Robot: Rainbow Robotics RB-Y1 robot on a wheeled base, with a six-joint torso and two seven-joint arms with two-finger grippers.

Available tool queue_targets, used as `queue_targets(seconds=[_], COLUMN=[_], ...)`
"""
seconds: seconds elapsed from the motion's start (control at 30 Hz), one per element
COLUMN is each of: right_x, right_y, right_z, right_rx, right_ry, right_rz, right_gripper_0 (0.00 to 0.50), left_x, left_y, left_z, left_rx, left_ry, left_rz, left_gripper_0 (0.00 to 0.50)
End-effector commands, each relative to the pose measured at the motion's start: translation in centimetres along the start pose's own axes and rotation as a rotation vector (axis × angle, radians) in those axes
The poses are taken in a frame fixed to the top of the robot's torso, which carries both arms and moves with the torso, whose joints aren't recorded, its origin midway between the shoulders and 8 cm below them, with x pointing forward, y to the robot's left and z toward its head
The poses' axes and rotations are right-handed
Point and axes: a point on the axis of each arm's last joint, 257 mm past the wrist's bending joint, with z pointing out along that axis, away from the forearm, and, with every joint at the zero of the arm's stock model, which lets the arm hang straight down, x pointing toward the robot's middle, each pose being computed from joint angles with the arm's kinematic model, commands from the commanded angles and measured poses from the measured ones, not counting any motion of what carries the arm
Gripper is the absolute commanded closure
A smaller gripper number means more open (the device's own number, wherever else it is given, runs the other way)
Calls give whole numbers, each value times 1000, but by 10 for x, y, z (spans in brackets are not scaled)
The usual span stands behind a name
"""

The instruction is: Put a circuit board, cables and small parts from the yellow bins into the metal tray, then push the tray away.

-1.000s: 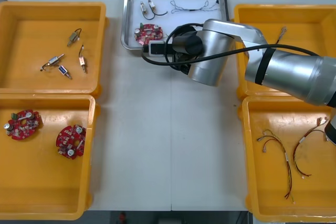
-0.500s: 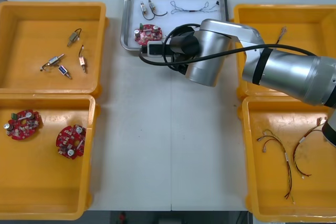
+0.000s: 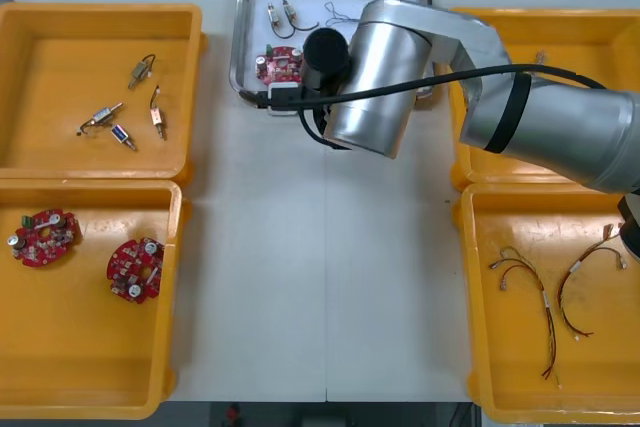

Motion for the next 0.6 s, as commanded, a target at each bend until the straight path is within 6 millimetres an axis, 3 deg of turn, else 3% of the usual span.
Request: queue_targets(seconds=[0.03, 0.33, 0.6], right_x=[2, 44, 90], right_y=[-22, 12, 26], right_z=[-42, -83, -109], right_rx=[-15, -187, -220], right_ry=[-3, 62, 151], right_rz=[191, 665, 927], right_gripper_0=[0, 0, 0], left_x=[-6, -6, -6], left_y=[12, 12, 12], left_z=[-13, -13, -13], left_rx=[-41, -41, -41], left_ry=[-25, -25, -25], left_rz=[-41, -41, -41], left_gripper_0=[0, 0, 0])
